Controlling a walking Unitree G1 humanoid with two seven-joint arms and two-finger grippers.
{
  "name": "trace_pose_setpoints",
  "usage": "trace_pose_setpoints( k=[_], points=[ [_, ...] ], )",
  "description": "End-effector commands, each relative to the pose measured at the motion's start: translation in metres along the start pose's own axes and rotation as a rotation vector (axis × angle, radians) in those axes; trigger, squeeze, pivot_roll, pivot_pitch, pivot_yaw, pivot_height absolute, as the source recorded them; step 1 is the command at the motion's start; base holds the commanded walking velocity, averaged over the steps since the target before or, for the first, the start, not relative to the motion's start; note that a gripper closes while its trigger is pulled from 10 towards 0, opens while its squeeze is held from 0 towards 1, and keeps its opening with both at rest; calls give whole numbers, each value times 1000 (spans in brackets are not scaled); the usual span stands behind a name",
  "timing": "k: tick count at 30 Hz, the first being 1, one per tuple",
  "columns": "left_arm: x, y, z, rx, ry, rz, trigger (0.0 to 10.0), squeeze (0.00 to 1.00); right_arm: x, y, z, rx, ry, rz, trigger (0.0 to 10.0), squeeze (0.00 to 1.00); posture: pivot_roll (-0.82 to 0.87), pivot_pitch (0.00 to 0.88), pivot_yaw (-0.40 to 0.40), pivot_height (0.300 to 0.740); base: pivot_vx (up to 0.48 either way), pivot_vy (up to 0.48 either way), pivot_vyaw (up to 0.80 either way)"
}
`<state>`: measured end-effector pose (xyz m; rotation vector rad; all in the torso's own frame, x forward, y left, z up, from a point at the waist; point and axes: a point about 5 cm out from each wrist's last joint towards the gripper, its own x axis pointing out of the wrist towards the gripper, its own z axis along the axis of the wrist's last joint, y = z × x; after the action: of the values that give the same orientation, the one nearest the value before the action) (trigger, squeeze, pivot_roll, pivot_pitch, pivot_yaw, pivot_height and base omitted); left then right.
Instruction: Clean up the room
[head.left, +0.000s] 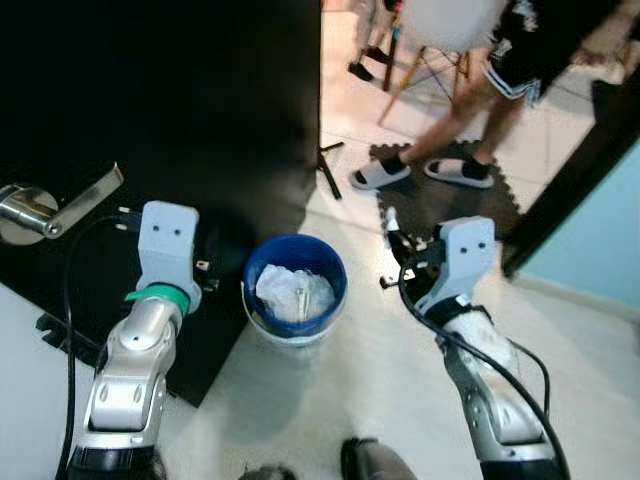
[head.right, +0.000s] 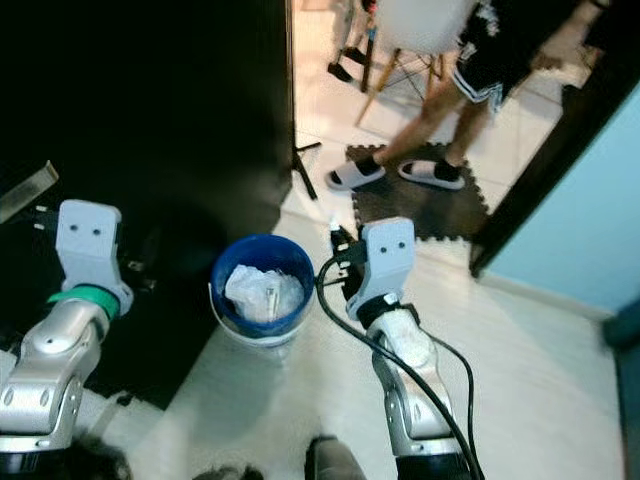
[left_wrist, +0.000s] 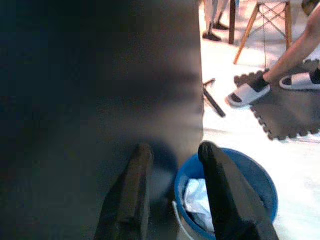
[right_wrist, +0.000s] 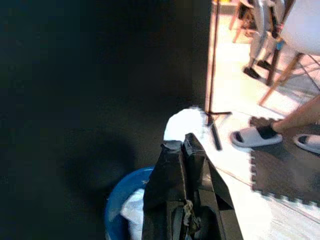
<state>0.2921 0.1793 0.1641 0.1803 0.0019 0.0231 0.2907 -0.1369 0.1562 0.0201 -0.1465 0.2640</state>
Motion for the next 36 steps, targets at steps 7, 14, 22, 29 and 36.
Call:
trace_pose_setpoints(
  k=[7, 14, 22, 29, 36],
  points=[
    [-1, -1, -4, -4, 11, -25, 10000, 0, -2, -22, -10, -5, 57, -169, 10000, 0, -57, 49, 70, 740, 469, 0, -229],
    [1, -5, -5, -9, 13, -73, 10000, 0, -3, -26, -11, -29, 65, -188, 10000, 0, -62, 47, 74, 740, 466, 0, -337],
    [-4, -8, -10, -3, 44, -127, 10000, 0, -3, 2, -20, 27, 99, 52, 10000, 0, -60, 64, 87, 740, 185, 0, 0],
    [-8, -10, -15, 17, 66, -148, 10000, 0, 1, 17, -26, 35, 122, 148, 10000, 0, -50, 94, 92, 740, 0, 0, 0],
    [-42, -24, -20, 120, 74, -438, 10000, 0, 30, 36, -47, 34, 169, 207, 10000, 0, 27, 219, 80, 740, 0, 0, 0]
  ],
)
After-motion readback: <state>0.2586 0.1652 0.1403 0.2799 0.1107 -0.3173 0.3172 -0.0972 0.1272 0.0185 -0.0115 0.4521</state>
